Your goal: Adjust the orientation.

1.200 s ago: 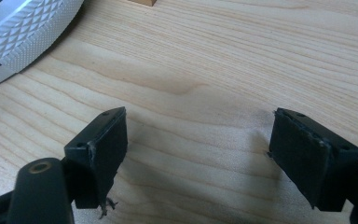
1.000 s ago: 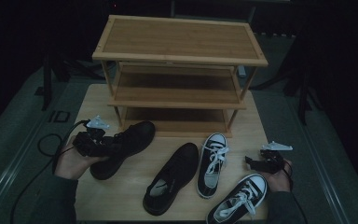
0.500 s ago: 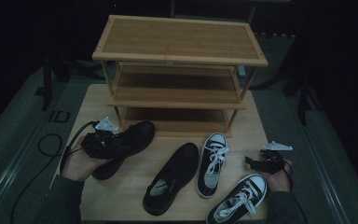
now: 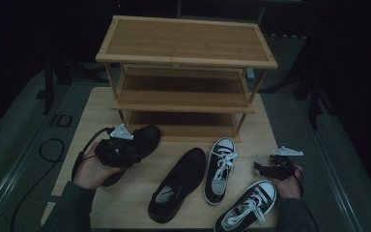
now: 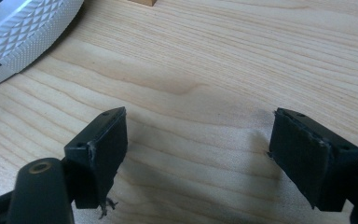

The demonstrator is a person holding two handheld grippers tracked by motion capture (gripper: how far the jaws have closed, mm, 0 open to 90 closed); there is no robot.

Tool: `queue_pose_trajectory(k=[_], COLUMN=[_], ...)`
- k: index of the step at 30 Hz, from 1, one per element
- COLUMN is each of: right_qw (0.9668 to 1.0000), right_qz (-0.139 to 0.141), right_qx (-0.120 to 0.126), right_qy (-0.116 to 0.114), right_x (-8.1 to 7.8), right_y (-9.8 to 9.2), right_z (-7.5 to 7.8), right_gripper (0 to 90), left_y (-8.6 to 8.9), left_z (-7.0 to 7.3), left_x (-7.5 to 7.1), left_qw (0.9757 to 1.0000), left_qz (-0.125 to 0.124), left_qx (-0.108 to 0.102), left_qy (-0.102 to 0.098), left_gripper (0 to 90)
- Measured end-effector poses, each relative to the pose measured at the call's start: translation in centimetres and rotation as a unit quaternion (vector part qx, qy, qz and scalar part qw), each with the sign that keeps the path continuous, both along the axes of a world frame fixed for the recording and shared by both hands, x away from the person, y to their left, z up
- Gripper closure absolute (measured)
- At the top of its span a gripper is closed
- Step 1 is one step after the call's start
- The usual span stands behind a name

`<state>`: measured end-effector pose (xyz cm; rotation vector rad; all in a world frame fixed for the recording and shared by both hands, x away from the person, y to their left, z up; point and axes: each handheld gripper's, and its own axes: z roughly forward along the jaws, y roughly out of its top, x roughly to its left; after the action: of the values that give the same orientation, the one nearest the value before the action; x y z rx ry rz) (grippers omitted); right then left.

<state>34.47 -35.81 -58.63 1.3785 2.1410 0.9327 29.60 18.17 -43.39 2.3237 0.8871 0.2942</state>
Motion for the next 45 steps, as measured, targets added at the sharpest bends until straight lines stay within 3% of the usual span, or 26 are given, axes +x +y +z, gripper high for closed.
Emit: queue_pose_trajectory(k=[26,34,45], right_qw=[1.0000,1.0000,1.0000], right_qz=[0.002,0.001,0.000], right_qx=[-0.001,0.000,0.000], right_qy=[0.000,0.000,0.000], right_x=[0.1,-0.1,-0.1], right_y=[0.0,0.1,0.1], right_z=[0.0,0.0,0.0], right_gripper=[19.1,19.1,19.1], left_y=[-3.2,-4.0,-4.5], left_z=[0.1,0.1,0.2], left_x=[-0.5,-0.4,-0.8], left_qw=[0.9984,0.9978,0.9971], left_qz=[-0.052,-0.061,-0.072], left_qx=[-0.016,-0.015,-0.018], left_qy=[0.012,0.020,0.016], left_gripper=[57.2,57.1,56.5])
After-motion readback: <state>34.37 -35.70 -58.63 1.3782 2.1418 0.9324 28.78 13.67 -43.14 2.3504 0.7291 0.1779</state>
